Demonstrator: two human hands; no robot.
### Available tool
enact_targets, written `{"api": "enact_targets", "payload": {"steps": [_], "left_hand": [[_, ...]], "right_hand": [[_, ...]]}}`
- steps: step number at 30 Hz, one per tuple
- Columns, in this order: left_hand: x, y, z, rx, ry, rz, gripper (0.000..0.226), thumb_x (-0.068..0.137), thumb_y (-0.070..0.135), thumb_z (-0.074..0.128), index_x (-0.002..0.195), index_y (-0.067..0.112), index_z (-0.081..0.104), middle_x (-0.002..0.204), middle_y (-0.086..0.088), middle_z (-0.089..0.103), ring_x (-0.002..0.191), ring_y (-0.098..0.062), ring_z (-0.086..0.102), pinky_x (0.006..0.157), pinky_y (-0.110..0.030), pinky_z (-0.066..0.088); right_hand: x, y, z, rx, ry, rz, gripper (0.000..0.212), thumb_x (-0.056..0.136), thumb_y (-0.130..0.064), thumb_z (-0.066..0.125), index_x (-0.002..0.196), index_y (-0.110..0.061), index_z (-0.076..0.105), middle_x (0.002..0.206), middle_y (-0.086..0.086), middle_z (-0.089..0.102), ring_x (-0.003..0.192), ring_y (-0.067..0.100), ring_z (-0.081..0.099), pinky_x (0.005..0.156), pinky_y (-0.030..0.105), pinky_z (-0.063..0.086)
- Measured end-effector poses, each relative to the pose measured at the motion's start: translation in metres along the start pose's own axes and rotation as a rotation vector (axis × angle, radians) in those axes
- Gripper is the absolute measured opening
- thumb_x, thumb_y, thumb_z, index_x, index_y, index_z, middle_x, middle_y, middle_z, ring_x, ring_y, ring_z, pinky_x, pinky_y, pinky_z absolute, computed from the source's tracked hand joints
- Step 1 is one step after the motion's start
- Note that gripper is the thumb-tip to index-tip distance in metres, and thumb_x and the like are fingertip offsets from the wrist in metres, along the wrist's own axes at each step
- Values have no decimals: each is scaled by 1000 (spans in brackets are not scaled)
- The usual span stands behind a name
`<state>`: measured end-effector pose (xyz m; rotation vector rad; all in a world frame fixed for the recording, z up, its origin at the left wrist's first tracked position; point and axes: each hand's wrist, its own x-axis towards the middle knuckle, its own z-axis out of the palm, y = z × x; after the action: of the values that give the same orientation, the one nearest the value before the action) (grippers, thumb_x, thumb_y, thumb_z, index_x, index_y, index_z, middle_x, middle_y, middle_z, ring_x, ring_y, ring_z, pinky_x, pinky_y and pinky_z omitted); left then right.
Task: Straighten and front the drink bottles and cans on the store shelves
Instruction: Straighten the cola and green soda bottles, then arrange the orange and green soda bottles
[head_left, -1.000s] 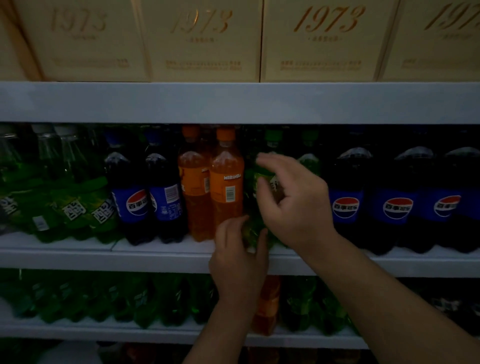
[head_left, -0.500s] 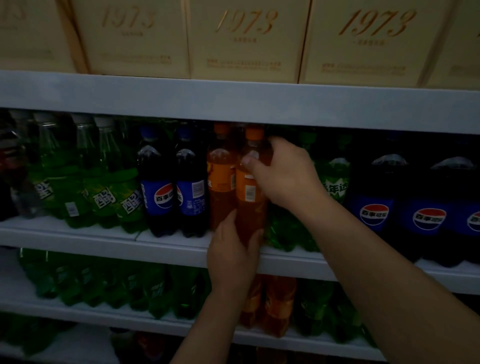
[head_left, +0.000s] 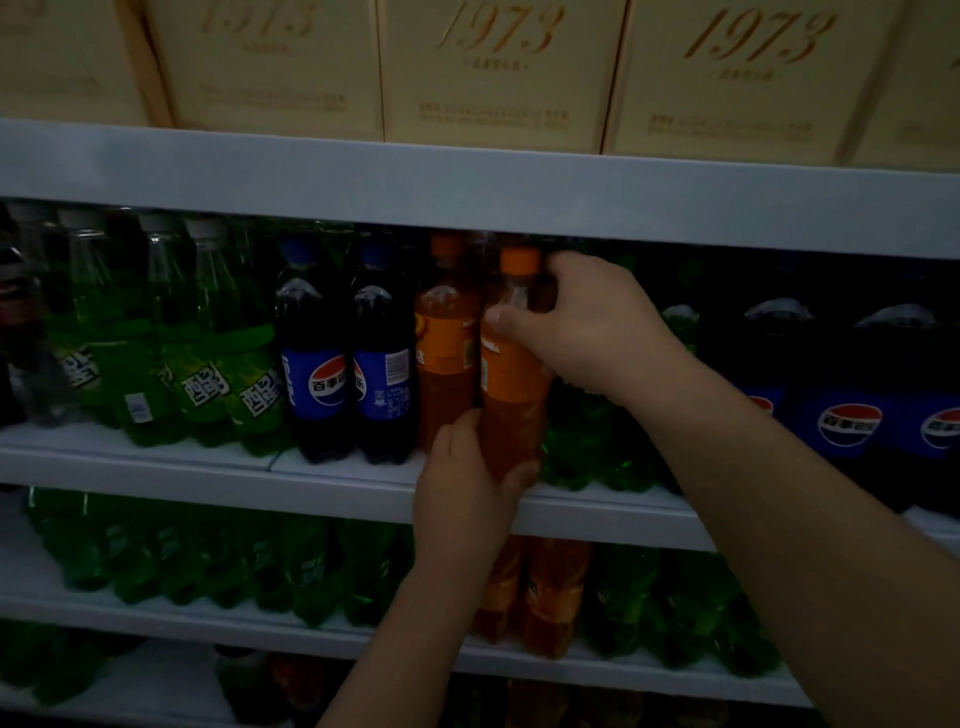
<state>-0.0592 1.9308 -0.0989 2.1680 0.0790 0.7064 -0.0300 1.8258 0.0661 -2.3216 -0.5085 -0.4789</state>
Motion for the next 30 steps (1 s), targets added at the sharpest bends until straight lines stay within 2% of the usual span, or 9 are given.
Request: {"api": "enact_targets", "payload": {"steps": [3, 8, 13, 15, 18, 20, 22, 25, 30], "left_hand": [[2, -1, -5, -112, -40, 22, 63, 84, 32, 68, 139, 25, 38, 128, 3, 54, 112, -10, 52, 96, -33, 47], [7, -2, -7, 6, -92, 169, 60, 93, 27, 54, 147, 19, 28, 140, -1, 46, 122, -14, 46, 101, -24, 37], [1, 1, -1, 62, -43, 181, 60, 93, 27, 54, 146, 17, 28, 137, -3, 46, 120, -14, 43, 95, -20, 32], [1, -1, -1, 48, -37, 186, 59, 93, 25, 54, 146, 18, 28, 137, -3, 46, 121, -13, 43, 95, -18, 30], [1, -7, -5, 30, -78, 179, 61, 94, 25, 52, 148, 22, 23, 143, 1, 41, 124, -11, 39, 95, -16, 27], [-2, -10, -10, 90, -86, 172, 62, 94, 28, 51, 148, 23, 22, 143, 2, 40, 123, -13, 42, 93, -21, 34], [-7, -8, -12, 244, -9, 178, 58, 91, 29, 54, 144, 18, 34, 131, -1, 49, 111, -19, 51, 81, -29, 44], [-16, 1, -7, 253, 98, 156, 56, 82, 36, 66, 130, 12, 51, 110, -4, 60, 95, -20, 58, 69, -27, 45], [-6, 6, 1, 72, 47, 27, 65, 78, 49, 69, 132, 20, 47, 120, 1, 57, 105, -13, 53, 80, -20, 37]], "right_hand": [[3, 0, -3, 102, -59, 40, 22, 86, -43, 59, 101, -26, 56, 81, -3, 65, 50, 13, 63, 37, 21, 40], [8, -2, -7, 213, -141, 73, 29, 95, -21, 49, 124, -24, 49, 85, 6, 67, 50, 24, 65, 36, 22, 40], [12, -7, -8, 242, -168, 212, 16, 99, -23, 41, 109, -13, 48, 76, 16, 68, 40, 18, 59, 36, 20, 41], [13, -8, -8, 265, -191, 233, 14, 99, -21, 40, 109, -12, 46, 83, 16, 66, 39, 17, 59, 37, 21, 42], [14, -6, -7, 284, -204, 260, 19, 99, -22, 41, 116, -13, 45, 91, 12, 67, 58, 28, 68, 43, 27, 47], [14, -4, -9, 297, -228, 220, 24, 97, -22, 46, 120, -17, 44, 99, 7, 64, 61, 27, 69, 43, 27, 47], [14, -3, -12, 282, -246, 158, 32, 95, -24, 52, 125, -22, 42, 100, 3, 61, 56, 23, 68, 41, 24, 46], [14, -4, -11, 203, -203, 112, 28, 90, -30, 60, 111, -14, 51, 88, 5, 65, 48, 16, 65, 37, 21, 44], [11, -4, -6, -8, -90, 91, 34, 86, -46, 62, 79, -13, 58, 55, 4, 64, 33, 7, 55, 30, 16, 37]]}}
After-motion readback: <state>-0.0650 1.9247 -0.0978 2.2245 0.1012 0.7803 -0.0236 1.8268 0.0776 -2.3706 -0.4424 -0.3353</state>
